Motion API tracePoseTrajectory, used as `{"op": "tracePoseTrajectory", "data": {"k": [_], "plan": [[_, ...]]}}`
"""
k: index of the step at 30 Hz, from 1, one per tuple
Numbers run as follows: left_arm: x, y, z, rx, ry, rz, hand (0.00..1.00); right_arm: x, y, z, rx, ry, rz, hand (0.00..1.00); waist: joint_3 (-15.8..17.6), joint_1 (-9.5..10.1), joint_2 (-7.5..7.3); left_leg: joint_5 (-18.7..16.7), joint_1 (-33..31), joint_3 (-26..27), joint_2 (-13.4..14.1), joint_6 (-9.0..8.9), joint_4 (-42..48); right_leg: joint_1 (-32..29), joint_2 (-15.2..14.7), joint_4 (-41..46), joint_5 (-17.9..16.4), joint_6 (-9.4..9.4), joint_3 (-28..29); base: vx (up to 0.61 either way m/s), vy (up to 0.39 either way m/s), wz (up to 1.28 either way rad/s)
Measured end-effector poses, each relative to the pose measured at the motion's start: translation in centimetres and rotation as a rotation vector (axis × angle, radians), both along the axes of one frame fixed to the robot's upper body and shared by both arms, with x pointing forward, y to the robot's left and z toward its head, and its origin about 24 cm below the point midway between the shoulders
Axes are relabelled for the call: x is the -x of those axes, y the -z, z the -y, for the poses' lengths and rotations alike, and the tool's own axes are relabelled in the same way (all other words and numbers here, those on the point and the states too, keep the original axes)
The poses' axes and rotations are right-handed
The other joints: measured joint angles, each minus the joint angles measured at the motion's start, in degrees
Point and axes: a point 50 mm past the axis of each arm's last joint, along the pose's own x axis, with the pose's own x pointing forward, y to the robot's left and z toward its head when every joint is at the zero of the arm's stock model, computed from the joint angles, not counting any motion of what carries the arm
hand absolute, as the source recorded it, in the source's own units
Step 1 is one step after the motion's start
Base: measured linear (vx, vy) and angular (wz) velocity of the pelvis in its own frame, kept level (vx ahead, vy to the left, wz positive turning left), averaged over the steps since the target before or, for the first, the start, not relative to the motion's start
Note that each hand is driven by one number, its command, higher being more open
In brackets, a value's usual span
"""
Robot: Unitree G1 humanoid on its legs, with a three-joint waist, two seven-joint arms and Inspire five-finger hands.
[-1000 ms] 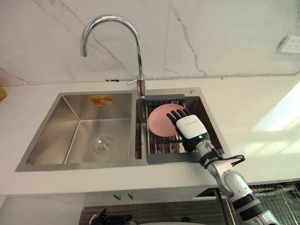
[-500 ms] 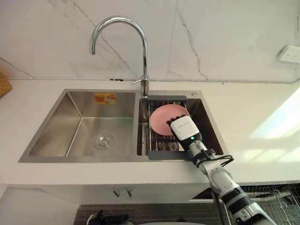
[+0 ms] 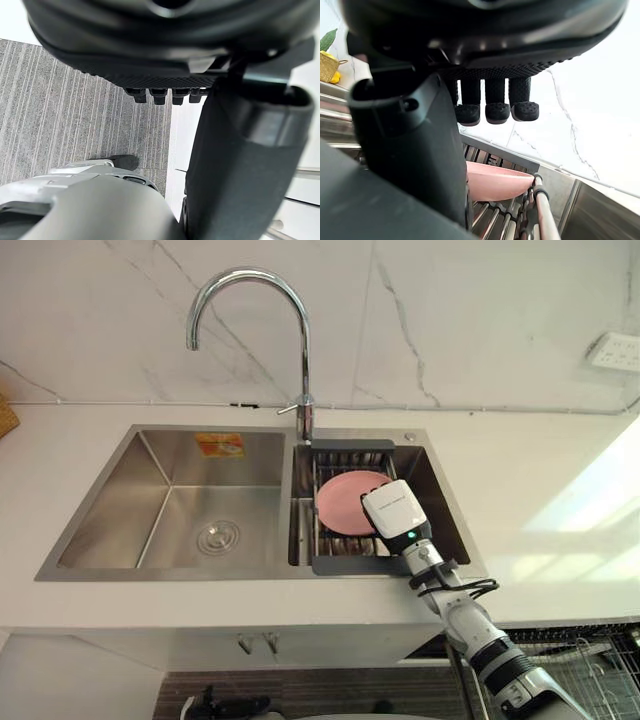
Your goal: Walk over to the sink, pick up the cup, carry it to the dishwasher, place the cup inside the dishwasher, then close the dishwasher door
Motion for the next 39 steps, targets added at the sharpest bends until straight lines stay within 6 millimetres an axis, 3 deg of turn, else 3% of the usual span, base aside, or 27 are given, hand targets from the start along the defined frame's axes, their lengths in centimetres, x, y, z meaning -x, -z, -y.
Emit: {"op": "tracePoseTrajectory", "data": {"k": [10,13,19,29,30,31,35,39], "plan": [[-0.2,0.0,0.1,-0.015,-0.006,0.016,1.00,-0.2,-0.9,0.8,-0.187,0.022,0.045,0.00,0.7,-0.31,1.15,0.1,0.1,0.1,0.1,0.11,0.3,-0.1,0.1,0.0,0.1,-0.05,0.2,0.00,0.000,0.00],[-0.1,0.0,0.2,-0.013,-0.008,0.016,1.00,-0.5,-1.8,1.7,-0.294,0.056,0.077,0.00,1.1,-0.26,1.90,0.2,0.1,0.1,0.1,0.24,0.3,-0.1,0.1,0.0,0.1,-0.07,0.1,0.00,0.000,0.00],[-0.2,0.0,0.2,-0.010,-0.026,0.022,1.00,-0.7,-3.4,2.6,-0.510,0.087,0.133,0.00,1.2,-0.43,2.03,0.1,0.2,0.1,0.2,0.32,0.6,0.1,0.2,0.0,0.2,-0.01,0.2,0.00,0.000,0.00],[0.1,0.1,0.8,0.002,-0.048,0.015,1.00,-0.9,-4.3,3.6,-0.849,0.170,0.190,0.00,1.5,-1.11,2.74,-0.1,0.6,0.5,0.6,0.07,1.0,0.6,0.5,-0.1,0.1,-0.06,0.6,0.00,0.000,-0.02],[0.1,0.1,0.8,-0.004,-0.051,0.015,1.00,-0.9,-4.3,3.8,-0.923,0.193,0.190,1.00,1.5,-1.11,2.80,-0.1,0.7,0.7,0.7,0.06,1.0,0.6,0.6,-0.1,0.1,-0.07,0.7,0.00,0.000,-0.06],[0.1,0.1,0.8,-0.006,-0.052,0.014,1.00,-0.9,-4.3,3.9,-0.975,0.206,0.194,1.00,1.5,-1.11,2.85,-0.1,0.7,0.7,0.8,0.05,1.0,0.6,0.6,-0.1,0.1,-0.08,0.8,0.00,0.000,-0.07],[0.4,0.3,1.2,0.003,-0.098,0.014,1.00,-0.3,-4.4,6.2,-1.485,0.383,0.366,1.00,0.9,-1.06,3.84,-0.1,1.3,1.5,0.8,0.00,0.9,0.6,0.8,0.0,0.2,-0.12,1.5,0.01,0.010,-0.08],[0.5,0.3,1.1,-0.002,-0.134,0.015,1.00,1.1,-5.0,9.0,-1.649,0.453,0.565,1.00,0.9,-1.34,4.17,-0.3,1.7,1.6,0.8,0.00,0.9,1.0,0.8,0.0,0.2,-0.12,1.6,0.00,0.009,-0.02]]}}
